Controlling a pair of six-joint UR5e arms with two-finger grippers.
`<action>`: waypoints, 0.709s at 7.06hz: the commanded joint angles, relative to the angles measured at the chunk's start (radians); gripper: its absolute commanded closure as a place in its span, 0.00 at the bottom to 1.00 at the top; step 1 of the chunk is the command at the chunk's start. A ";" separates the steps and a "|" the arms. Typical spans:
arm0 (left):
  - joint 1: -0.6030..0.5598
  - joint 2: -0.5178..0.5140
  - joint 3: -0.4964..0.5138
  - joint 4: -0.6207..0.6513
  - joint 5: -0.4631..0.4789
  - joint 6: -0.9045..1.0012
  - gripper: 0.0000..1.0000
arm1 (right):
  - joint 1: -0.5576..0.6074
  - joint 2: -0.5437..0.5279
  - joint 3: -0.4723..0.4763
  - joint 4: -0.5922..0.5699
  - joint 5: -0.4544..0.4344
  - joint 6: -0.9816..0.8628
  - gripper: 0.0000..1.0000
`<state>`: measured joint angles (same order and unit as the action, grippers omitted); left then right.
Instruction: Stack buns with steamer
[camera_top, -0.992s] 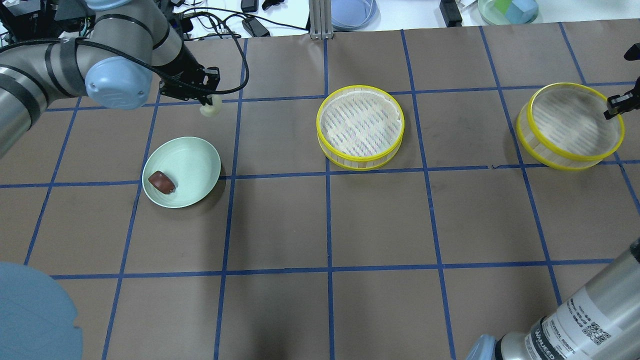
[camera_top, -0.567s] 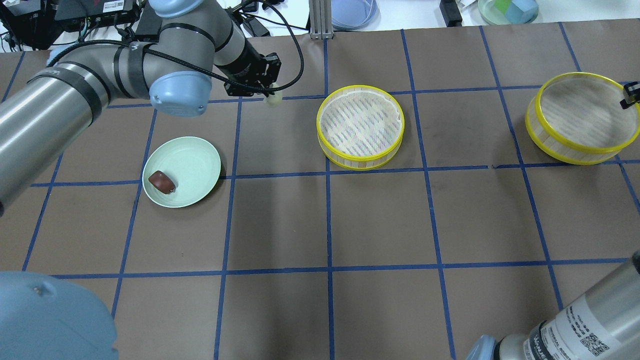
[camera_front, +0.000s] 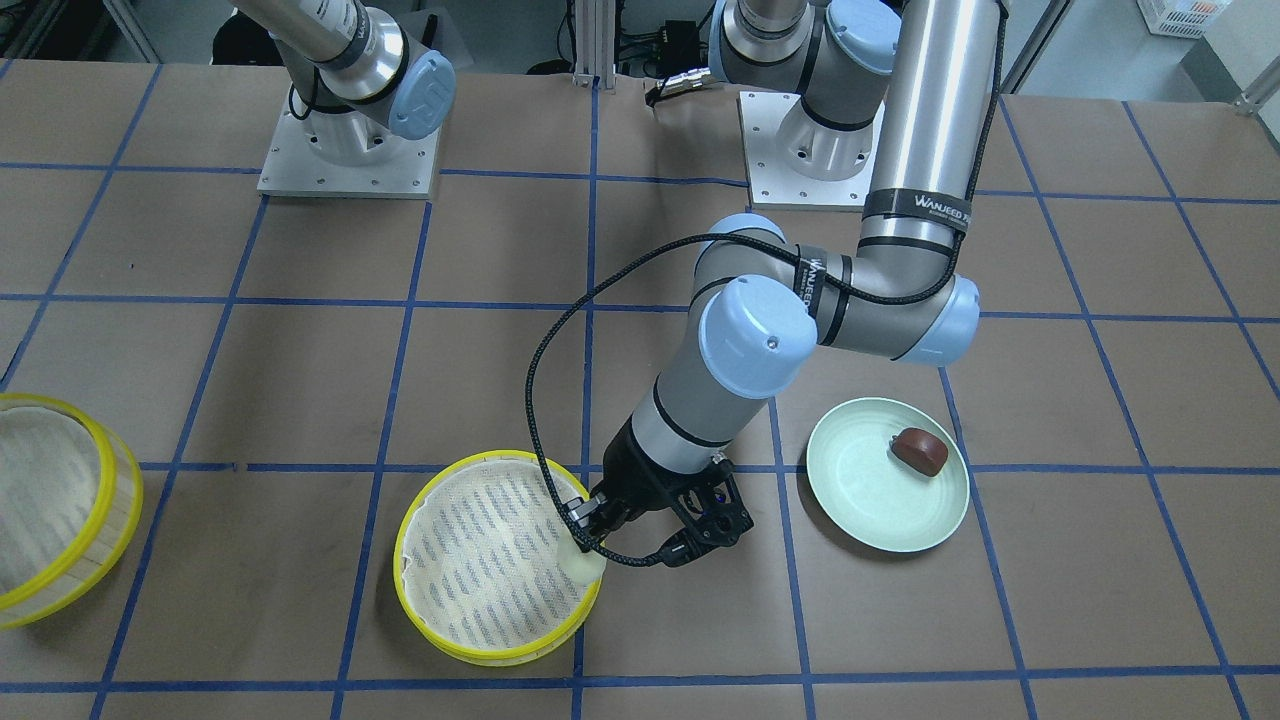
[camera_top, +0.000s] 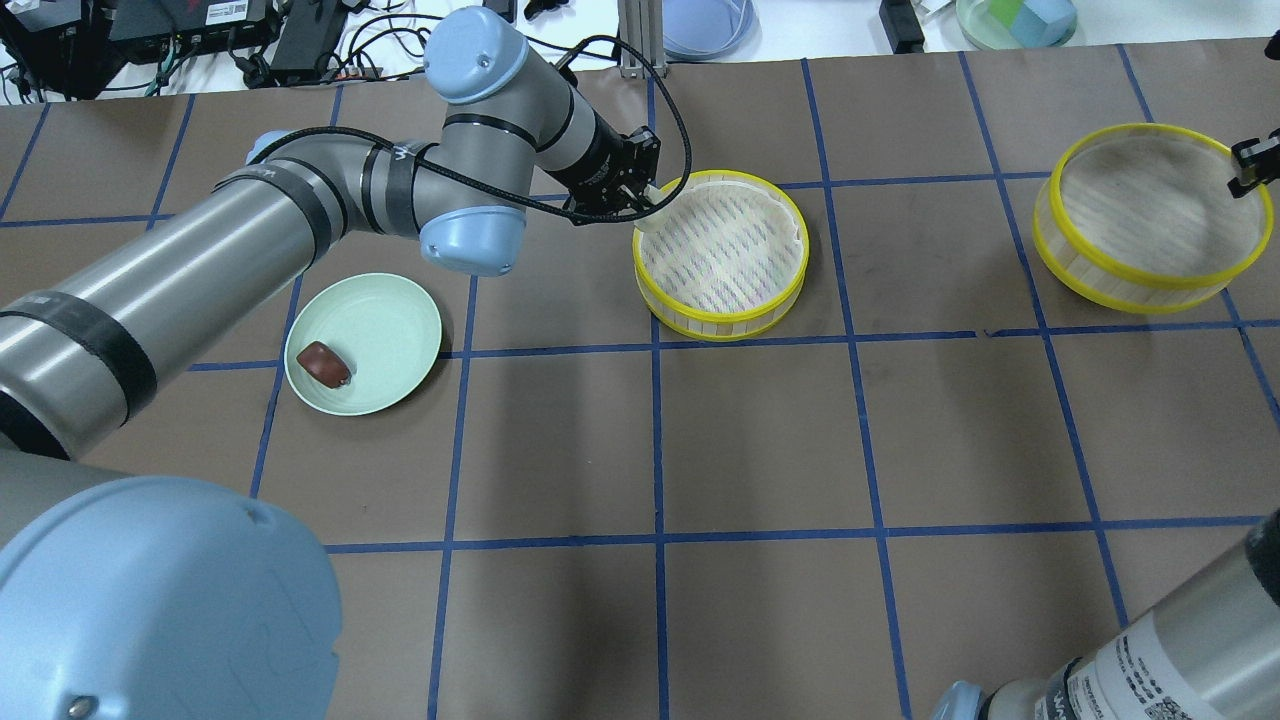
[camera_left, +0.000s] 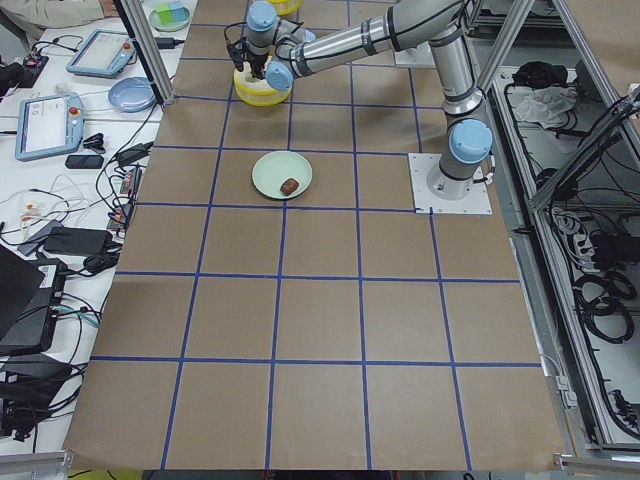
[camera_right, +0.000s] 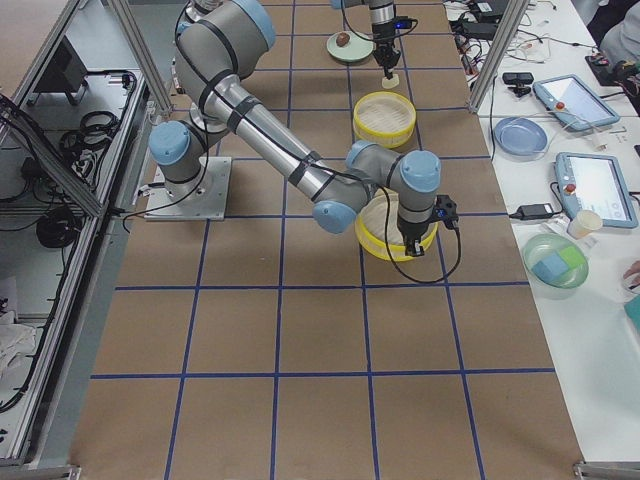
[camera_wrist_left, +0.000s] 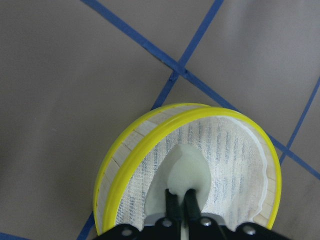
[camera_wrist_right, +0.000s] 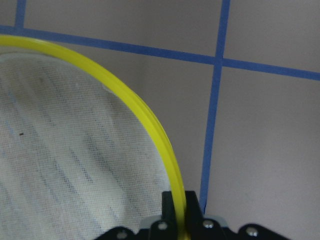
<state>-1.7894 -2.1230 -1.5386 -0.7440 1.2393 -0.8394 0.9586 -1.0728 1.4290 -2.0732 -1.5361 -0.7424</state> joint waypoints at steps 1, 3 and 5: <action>-0.028 -0.046 0.000 0.005 0.002 -0.029 1.00 | 0.054 -0.059 0.028 0.038 -0.002 0.064 1.00; -0.031 -0.061 0.000 -0.003 -0.004 -0.123 0.13 | 0.081 -0.110 0.053 0.041 -0.001 0.112 1.00; -0.028 -0.043 0.009 0.000 -0.033 -0.109 0.04 | 0.120 -0.127 0.054 0.067 -0.002 0.164 1.00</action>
<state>-1.8191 -2.1769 -1.5346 -0.7449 1.2236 -0.9473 1.0545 -1.1872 1.4811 -2.0164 -1.5388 -0.6118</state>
